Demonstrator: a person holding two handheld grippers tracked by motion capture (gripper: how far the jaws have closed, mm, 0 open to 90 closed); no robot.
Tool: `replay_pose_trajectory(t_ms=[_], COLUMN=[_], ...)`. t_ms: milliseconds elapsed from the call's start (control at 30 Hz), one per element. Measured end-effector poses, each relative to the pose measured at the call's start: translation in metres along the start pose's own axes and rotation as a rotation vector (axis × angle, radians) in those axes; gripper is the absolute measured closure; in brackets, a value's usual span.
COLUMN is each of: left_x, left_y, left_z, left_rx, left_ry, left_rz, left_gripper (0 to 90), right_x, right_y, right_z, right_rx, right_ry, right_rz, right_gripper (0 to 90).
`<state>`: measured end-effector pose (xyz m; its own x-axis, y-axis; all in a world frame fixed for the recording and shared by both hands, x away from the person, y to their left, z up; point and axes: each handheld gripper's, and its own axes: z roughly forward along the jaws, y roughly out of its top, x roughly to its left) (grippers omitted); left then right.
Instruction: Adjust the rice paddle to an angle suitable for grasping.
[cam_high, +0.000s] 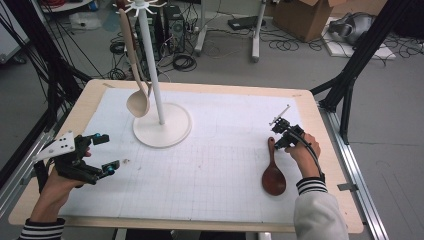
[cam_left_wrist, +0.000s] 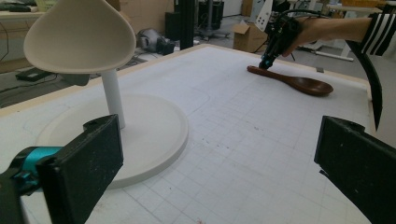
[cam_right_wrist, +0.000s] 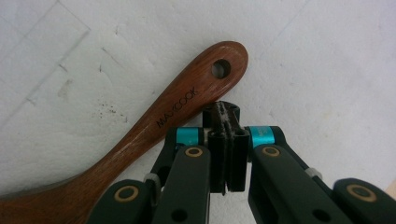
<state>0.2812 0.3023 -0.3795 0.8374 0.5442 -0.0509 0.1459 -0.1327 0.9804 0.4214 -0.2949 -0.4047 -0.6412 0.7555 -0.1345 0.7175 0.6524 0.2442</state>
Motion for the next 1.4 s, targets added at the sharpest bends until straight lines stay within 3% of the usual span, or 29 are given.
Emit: replay_pose_trajectory(t_ms=[300,1400], left_x=[0.0,-0.001], left_y=[0.001,0.001], left_z=[0.0,-0.001], left_rx=[-0.001,-0.001], left_ry=[-0.001,-0.001], left_rz=[0.002,0.003], left_gripper=[1.7,1.7], right_x=[0.003,0.042], right_y=[0.003,0.034], right_z=[0.002,0.006], right_rx=[0.001,-0.05], right_ry=[0.002,0.056], right_rz=[0.001,-0.149], right_gripper=[90.0,90.0])
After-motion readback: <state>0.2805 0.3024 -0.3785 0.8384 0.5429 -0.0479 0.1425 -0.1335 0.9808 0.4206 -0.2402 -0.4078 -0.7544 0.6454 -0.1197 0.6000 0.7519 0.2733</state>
